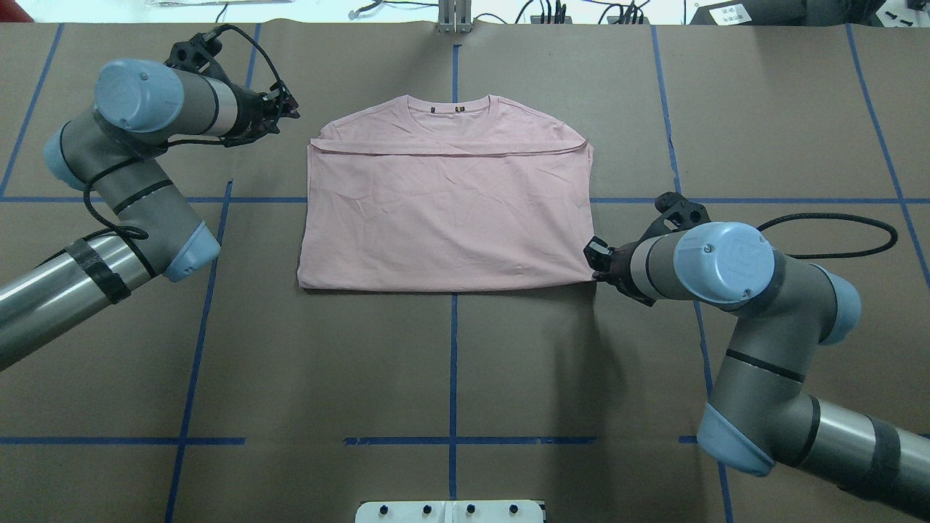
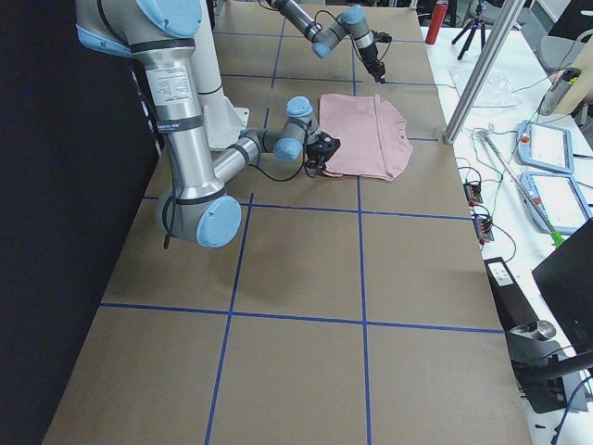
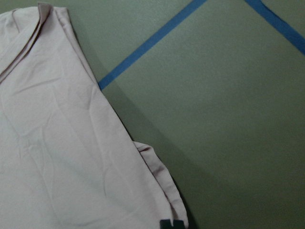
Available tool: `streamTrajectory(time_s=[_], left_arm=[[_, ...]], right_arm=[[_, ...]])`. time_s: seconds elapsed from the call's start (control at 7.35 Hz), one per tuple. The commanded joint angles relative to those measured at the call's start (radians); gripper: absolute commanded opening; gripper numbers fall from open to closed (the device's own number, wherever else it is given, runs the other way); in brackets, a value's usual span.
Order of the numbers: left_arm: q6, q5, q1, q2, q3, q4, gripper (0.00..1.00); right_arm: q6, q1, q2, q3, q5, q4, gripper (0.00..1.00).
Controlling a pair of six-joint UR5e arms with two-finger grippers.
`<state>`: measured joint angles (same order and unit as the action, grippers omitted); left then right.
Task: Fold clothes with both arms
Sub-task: 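Drag the grasped corner toward the robot with the right gripper, rotating the shirt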
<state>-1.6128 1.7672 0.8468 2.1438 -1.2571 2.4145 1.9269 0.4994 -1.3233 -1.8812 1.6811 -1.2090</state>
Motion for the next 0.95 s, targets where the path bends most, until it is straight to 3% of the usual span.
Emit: streamTrajectory(time_s=[0.0,0.27,0.41,0.54,0.68,0.82], left_arm=[[0.001,0.001,0.002,-0.001,-0.014,0.000,0.51],[-0.001,0.003,0.000,-0.007,-0.072,-0.002,0.51],[-0.006,0.061,-0.009,-0.031,-0.158,-0.012,0.51],[-0.086,0.143,-0.023,-0.041,-0.182,0.000,0.54],[-0.102,0.158,-0.029,-0.035,-0.209,0.000,0.59],[-0.158,0.164,-0.072,-0.057,-0.319,-0.014,0.87]], right_arm=[[0.082,-0.111,-0.057,-0.190,-0.006,-0.146,0.00],[0.171,-0.271,-0.152,-0.370,0.020,-0.229,0.00],[0.229,-0.359,-0.155,-0.418,0.040,-0.266,0.00],[0.248,-0.440,-0.162,-0.421,0.040,-0.274,0.31],[0.254,-0.482,-0.172,-0.421,0.019,-0.274,0.99],[0.251,-0.455,-0.165,-0.427,0.020,-0.273,1.00]])
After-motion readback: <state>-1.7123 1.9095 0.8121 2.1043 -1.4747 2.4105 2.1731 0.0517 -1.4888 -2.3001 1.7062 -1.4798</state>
